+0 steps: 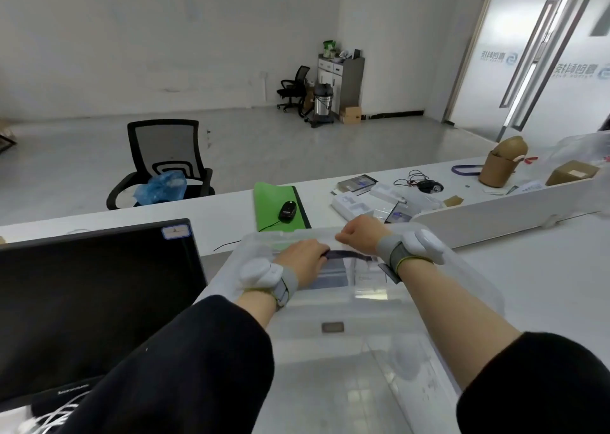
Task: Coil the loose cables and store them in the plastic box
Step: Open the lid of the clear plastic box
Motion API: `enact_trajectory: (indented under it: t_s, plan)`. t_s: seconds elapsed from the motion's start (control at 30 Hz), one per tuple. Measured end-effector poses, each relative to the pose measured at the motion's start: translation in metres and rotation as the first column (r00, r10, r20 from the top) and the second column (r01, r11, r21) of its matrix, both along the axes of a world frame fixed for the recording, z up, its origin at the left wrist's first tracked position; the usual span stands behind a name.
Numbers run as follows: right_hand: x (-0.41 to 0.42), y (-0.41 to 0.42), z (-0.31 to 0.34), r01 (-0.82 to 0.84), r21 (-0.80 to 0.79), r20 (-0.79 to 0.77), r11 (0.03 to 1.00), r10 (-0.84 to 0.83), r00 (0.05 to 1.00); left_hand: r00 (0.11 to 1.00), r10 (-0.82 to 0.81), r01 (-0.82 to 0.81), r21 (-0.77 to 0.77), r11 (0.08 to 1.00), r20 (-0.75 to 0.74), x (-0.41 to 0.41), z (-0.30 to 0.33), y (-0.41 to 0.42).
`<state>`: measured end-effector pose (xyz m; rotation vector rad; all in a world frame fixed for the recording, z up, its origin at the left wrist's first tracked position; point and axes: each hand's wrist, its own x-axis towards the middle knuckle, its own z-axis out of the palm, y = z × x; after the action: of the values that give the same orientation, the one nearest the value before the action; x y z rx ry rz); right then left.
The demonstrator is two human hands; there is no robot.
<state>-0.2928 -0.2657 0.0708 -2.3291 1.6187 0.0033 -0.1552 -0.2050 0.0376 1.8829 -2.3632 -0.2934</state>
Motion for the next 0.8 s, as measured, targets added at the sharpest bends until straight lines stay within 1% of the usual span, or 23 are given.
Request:
enact_trajectory:
  t_s: [0.1, 0.23, 0.4, 0.43, 0.5, 0.6, 0.67, 0.73, 0.8]
  plan:
    - [-0.001, 0.01, 0.008, -0.045, 0.035, -0.043, 0.998, 0.047, 0.998, 0.999, 0.048, -0.048, 0.054, 0.997, 0.001, -0.001, 0.012, -0.026]
    - [-0.007, 0.028, 0.027, -0.117, 0.119, -0.106, 0.986, 0.129, 0.986, 0.993, 0.12, -0.116, 0.121, 0.986, -0.021, 0.003, 0.01, -0.042]
    - [-0.015, 0.045, 0.043, -0.165, 0.301, -0.042, 0.939, 0.186, 0.982, 0.974, 0.224, -0.218, 0.152, 0.964, -0.024, 0.017, 0.01, -0.046]
    - [-0.016, 0.046, 0.044, -0.176, 0.337, -0.042, 0.925, 0.201, 0.979, 0.971, 0.235, -0.227, 0.159, 0.961, -0.033, 0.019, 0.01, -0.047]
    - [-0.016, 0.048, 0.043, -0.187, 0.356, -0.103, 0.915, 0.238, 0.966, 0.968, 0.246, -0.235, 0.159, 0.959, -0.057, 0.02, 0.012, -0.047]
    - [-0.006, 0.049, 0.036, -0.232, 0.277, -0.269, 0.932, 0.307, 0.913, 0.955, 0.271, -0.255, 0.135, 0.958, -0.124, 0.018, 0.013, -0.045]
    - [-0.003, 0.051, 0.031, -0.294, 0.199, -0.348, 0.935, 0.348, 0.871, 0.942, 0.294, -0.278, 0.112, 0.954, -0.16, 0.018, 0.012, -0.044]
    - [-0.004, 0.053, 0.026, -0.39, 0.056, -0.411, 0.919, 0.377, 0.83, 0.931, 0.323, -0.311, 0.095, 0.946, -0.17, 0.023, 0.015, -0.041]
    - [-0.009, 0.053, 0.024, -0.468, -0.109, -0.426, 0.877, 0.384, 0.819, 0.923, 0.343, -0.333, 0.082, 0.939, -0.177, 0.029, 0.02, -0.039]
